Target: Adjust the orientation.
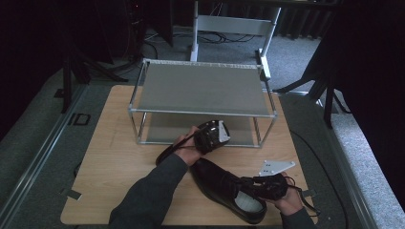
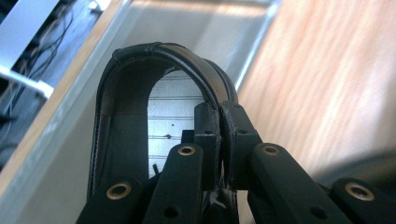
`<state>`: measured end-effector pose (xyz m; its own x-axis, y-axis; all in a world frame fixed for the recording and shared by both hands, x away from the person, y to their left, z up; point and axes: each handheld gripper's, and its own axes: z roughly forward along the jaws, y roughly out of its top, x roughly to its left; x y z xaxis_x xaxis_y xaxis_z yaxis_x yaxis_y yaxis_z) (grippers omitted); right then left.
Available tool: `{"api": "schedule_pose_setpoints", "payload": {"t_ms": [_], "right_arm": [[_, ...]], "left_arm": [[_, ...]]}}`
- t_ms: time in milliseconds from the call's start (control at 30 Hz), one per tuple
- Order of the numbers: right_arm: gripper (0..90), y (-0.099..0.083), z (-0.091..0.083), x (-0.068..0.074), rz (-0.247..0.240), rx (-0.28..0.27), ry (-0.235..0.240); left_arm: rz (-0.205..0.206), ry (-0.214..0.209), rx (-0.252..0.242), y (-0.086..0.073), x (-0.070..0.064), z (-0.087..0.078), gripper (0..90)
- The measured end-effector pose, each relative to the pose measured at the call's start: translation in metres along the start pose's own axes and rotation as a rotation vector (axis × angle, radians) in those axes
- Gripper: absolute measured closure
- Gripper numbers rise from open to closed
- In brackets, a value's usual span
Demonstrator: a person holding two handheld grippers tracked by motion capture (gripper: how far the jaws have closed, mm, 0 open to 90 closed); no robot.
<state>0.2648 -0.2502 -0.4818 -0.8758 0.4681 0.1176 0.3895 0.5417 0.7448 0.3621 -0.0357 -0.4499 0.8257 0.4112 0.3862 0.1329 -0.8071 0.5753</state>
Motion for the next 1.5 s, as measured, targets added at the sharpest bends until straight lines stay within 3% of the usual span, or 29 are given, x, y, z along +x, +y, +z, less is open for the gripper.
{"api": "schedule_pose_setpoints", "payload": {"t_ms": [100,200,267,333,467,567,700,867,1067,1200,1267,1500], "right_arm": [[78.5,0.005,0.01,0.005,-0.027,0.032,0.039],[74.1,0.003,0.016,0.003,-0.01,0.026,0.047],[64.5,0.001,0.012,0.001,0.011,0.007,0.047],[53.9,-0.001,0.007,-0.001,0.02,0.019,0.015],[49.9,-0.008,-0.011,-0.007,0.042,-0.004,-0.013],[50.0,-0.014,-0.027,-0.014,0.076,-0.073,-0.024],[49.8,-0.016,-0.039,-0.023,0.129,-0.114,-0.101],[49.8,-0.011,-0.043,-0.033,0.181,-0.16,-0.2],[49.0,0.002,-0.042,-0.044,0.2,-0.196,-0.292],[48.8,0.008,-0.042,-0.048,0.198,-0.202,-0.313],[48.8,0.016,-0.04,-0.052,0.192,-0.203,-0.328],[49.2,0.03,-0.025,-0.062,0.166,-0.145,-0.37]], "left_arm": [[0.043,-0.032,-0.014,0.015,-0.009,0.004,86.3],[0.074,-0.055,-0.017,0.025,-0.019,0.006,86.3],[0.077,-0.098,-0.038,0.03,-0.026,0.007,86.3],[0.084,-0.141,-0.052,0.034,-0.034,0.009,86.0],[0.107,-0.2,-0.054,0.035,-0.051,0.014,84.6],[0.04,-0.223,-0.103,0.034,-0.045,0.003,77.0],[-0.046,-0.204,-0.138,0.025,-0.028,-0.018,64.8],[-0.141,-0.189,-0.178,0.003,-0.012,-0.039,60.6],[-0.218,-0.15,-0.169,-0.027,-0.002,-0.05,60.2],[-0.249,-0.144,-0.162,-0.039,0.0,-0.053,59.7],[-0.285,-0.129,-0.159,-0.053,0.002,-0.056,58.9],[-0.368,-0.1,-0.154,-0.084,0.005,-0.063,58.4]]}}
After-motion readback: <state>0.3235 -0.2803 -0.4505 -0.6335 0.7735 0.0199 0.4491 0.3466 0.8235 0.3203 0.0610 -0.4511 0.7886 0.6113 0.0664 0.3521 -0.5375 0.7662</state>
